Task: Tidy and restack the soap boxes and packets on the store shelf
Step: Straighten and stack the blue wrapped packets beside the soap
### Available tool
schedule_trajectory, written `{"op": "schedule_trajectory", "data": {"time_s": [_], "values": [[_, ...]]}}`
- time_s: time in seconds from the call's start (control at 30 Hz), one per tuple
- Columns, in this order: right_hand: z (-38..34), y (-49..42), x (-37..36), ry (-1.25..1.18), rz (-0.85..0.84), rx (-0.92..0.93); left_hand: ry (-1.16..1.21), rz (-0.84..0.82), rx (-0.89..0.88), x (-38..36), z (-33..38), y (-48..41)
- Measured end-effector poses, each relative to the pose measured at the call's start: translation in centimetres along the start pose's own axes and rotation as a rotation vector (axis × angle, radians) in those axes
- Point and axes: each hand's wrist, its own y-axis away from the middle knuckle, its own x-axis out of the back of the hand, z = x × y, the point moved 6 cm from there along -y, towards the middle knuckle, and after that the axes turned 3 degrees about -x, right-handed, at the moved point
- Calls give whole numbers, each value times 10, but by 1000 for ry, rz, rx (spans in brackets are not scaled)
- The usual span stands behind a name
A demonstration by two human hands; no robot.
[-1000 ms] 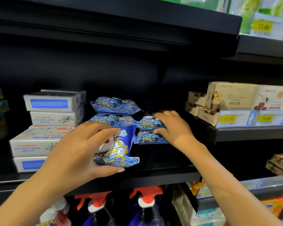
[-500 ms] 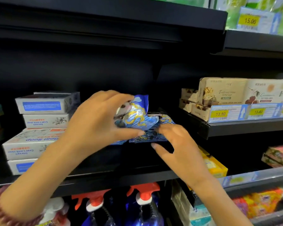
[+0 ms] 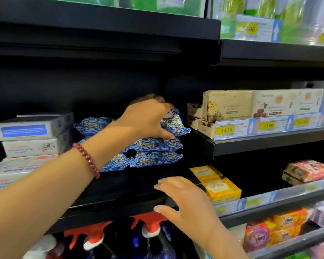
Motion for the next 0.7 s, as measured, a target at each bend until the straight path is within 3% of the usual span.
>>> {"op": "schedule_trajectory", "data": {"time_s": [0.27,0.7], "values": [[1,1,0,-44,0,-16,221,-164,71,-24,-13,-6],[3,0,0,-53,31,-10,371,131,183,-14,-31,38]]}}
